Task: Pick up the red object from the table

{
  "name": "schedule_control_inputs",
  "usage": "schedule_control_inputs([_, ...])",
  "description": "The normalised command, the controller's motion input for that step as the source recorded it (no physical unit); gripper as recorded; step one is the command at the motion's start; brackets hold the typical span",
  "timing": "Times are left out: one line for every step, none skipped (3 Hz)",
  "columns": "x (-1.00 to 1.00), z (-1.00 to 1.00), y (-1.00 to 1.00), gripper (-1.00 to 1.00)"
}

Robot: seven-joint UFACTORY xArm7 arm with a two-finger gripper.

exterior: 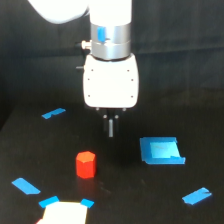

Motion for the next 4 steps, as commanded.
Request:
schedule_control_inputs([-0.01,0.72,-1.0,-0.2])
schedule_control_inputs([-0.31,0.69,-0.77,0.7])
schedule_control_inputs([-0.26,0.56,-1.0,0.83])
schedule_control_inputs([-0.46,0.46,-1.0,1.0])
